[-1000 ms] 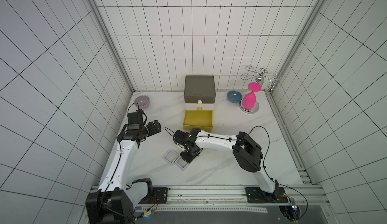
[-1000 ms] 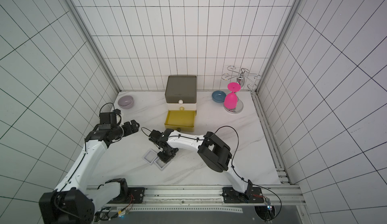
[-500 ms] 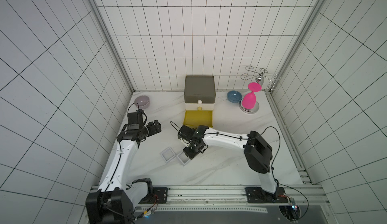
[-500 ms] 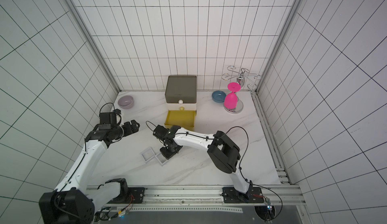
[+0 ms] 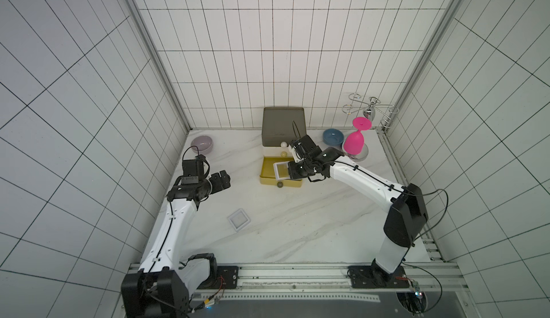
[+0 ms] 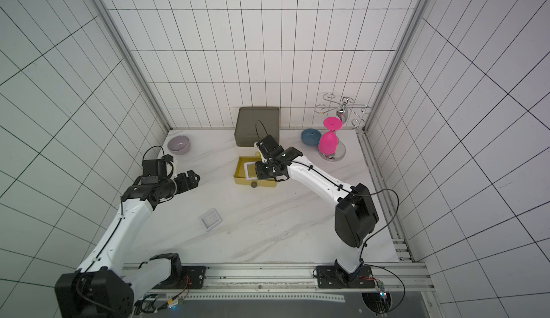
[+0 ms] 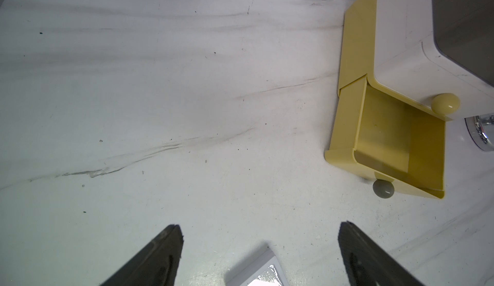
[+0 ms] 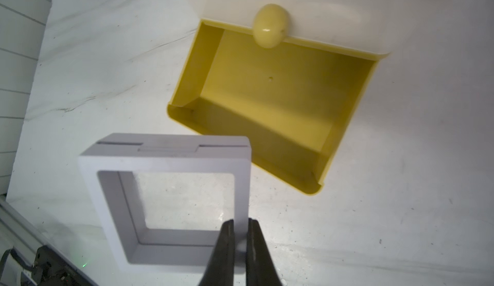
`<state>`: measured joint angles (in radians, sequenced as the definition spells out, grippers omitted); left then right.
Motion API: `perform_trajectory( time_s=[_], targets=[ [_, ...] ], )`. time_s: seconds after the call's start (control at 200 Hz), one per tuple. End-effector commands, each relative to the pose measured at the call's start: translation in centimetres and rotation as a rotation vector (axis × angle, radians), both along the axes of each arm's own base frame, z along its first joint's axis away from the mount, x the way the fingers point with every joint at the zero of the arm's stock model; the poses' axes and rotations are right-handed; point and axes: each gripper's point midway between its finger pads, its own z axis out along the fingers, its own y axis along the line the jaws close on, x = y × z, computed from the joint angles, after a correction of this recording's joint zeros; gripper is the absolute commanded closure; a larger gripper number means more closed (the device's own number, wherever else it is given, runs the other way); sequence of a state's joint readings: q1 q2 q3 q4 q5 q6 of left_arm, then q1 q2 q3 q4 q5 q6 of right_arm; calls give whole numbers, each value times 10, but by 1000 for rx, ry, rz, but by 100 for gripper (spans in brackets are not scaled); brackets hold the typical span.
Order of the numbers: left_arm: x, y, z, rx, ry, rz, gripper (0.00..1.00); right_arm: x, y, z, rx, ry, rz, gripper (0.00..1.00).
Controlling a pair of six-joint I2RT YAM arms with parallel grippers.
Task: Place the brooch boxes into the drawer by color
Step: Place the brooch box in the drawer.
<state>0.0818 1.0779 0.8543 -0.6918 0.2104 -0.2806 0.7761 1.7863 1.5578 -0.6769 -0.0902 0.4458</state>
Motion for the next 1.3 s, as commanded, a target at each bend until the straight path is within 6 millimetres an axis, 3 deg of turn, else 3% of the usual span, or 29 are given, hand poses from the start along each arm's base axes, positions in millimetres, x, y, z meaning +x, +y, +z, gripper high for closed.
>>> perform_trajectory(
  time_s=[0.0,0.29,0.71,0.88,0.96,1.01,1.094,1.294],
  targets=[
    [3,-3,11,2,-52,-16,5,22,-8,-17,-26,15,-98,98],
    [3,-5,11,0,-53,-24,5,47,-1,-47,-28,2,-138,98],
    [2,-5,11,4,-55,-22,5,60,-12,-80,-107,15,-207,95],
    [3,-4,12,12,-55,-16,5,67,-10,-79,-115,5,-212,85],
    [3,-4,12,11,-55,-19,5,68,-11,-78,-130,6,-209,85],
    [3,-6,14,8,-56,-27,5,69,-10,-74,-128,-1,-207,84],
    [2,-6,14,13,-60,-26,5,70,-10,-72,-126,-9,-206,73],
    [3,-6,14,13,-60,-28,5,68,-14,-58,-122,-34,-200,66]
  ],
)
